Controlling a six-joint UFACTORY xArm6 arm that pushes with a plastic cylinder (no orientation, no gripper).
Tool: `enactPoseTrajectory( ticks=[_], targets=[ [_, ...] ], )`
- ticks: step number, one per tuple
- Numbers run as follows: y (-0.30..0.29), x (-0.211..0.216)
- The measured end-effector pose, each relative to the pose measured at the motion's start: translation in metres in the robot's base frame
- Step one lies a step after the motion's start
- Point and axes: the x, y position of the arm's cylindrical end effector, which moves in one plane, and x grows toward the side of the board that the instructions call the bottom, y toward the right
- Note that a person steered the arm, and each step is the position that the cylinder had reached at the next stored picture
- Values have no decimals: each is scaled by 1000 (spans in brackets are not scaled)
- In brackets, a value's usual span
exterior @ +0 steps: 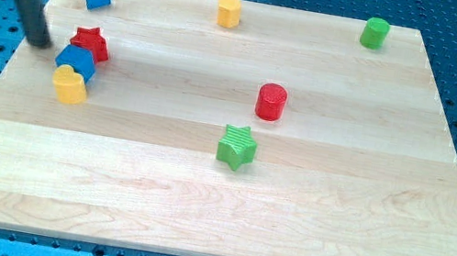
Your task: Place the blue cube diagonally top left to the green star
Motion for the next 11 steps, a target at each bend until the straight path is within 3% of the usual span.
enactPoseTrajectory(
  ticks=[1,3,5,6,7,8,9,10,11],
  targets=[
    [55,39],
    [164,43],
    [127,26],
    [182,19],
    [217,93],
    [115,154],
    [81,122],
    [127,83],
    [101,69]
  ],
)
